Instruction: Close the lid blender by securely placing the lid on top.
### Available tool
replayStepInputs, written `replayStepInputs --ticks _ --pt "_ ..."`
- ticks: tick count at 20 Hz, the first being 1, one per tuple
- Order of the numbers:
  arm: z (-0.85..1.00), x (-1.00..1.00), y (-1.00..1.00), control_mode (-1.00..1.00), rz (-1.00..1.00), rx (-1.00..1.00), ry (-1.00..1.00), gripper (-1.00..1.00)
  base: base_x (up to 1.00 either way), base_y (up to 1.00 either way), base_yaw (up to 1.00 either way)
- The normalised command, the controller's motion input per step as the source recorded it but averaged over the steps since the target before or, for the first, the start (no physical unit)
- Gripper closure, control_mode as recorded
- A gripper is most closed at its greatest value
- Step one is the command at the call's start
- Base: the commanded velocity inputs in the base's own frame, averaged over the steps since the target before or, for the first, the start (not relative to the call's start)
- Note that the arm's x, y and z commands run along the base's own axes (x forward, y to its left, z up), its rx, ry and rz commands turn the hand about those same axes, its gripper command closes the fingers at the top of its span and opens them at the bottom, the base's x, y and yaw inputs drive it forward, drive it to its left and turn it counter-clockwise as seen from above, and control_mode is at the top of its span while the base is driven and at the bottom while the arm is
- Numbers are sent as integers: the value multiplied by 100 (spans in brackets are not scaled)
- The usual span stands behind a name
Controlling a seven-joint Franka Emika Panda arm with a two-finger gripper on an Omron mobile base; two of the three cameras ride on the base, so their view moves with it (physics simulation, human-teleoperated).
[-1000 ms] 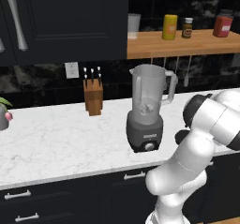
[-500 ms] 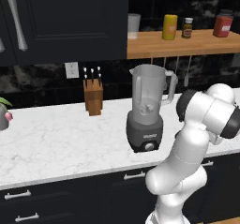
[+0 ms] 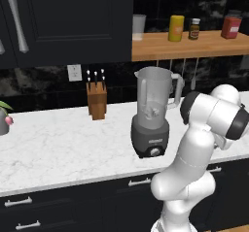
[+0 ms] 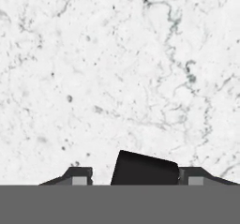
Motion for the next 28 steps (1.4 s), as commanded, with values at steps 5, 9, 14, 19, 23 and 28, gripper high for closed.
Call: replayStepInputs --ticks 5,9,14,19,23,28 --pt "-5 0 19 -100 0 0 0 100 0 0 0" --pt "3 -2 25 -100 0 1 0 100 0 0 0" --pt "46 -33 13 -100 -1 4 -1 100 0 0 0" --pt "95 -43 0 -100 0 12 -1 100 0 0 0" --pt "100 -29 0 -100 0 13 0 100 0 0 0" --pt "100 -48 0 -100 -3 15 0 100 0 0 0"
